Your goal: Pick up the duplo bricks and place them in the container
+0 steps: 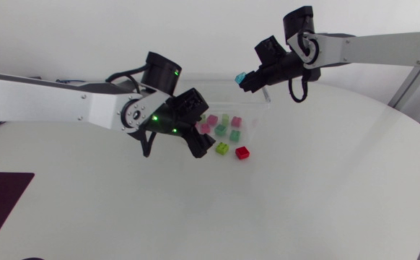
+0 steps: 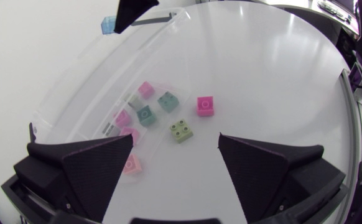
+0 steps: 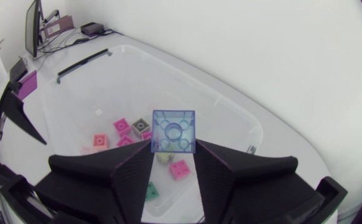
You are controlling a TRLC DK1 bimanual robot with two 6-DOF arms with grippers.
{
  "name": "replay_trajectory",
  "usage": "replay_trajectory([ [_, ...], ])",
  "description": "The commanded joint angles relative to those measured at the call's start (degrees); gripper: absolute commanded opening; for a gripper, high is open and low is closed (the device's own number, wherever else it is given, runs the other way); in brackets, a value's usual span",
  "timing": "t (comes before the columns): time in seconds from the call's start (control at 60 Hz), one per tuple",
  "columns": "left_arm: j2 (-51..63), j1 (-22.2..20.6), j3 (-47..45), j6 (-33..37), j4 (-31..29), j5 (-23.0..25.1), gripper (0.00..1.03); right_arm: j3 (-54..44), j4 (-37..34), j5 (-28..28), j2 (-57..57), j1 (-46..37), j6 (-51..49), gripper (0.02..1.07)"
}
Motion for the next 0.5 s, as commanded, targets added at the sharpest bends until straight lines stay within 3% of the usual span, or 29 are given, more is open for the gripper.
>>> replay_trajectory([
  [0.0,2.9,-1.6,-0.3,-2.0,1.2,-1.9,0.93,3.8,1.1,1.9,2.9,0.6,2.5,0.85],
  [0.033,3.7,-2.1,0.4,-2.7,1.2,-2.9,0.93,4.2,1.1,2.5,3.4,0.7,2.9,0.94],
  [0.15,6.5,-3.5,3.9,-5.2,-0.6,-5.4,0.9,1.6,3.2,2.5,1.3,0.1,4.5,0.99],
  [0.25,9.0,-4.2,6.9,-6.9,-3.2,-7.3,0.89,-4.2,6.4,2.4,-2.5,-0.6,4.5,1.0],
  [0.367,12.6,-5.0,10.6,-9.6,-4.5,-9.5,0.75,-12.6,10.0,2.1,-7.8,-1.4,4.0,1.0],
  [0.483,17.0,-5.4,16.3,-12.9,-9.1,-10.5,0.69,-22.5,14.2,1.4,-13.9,-1.7,3.6,1.0],
])
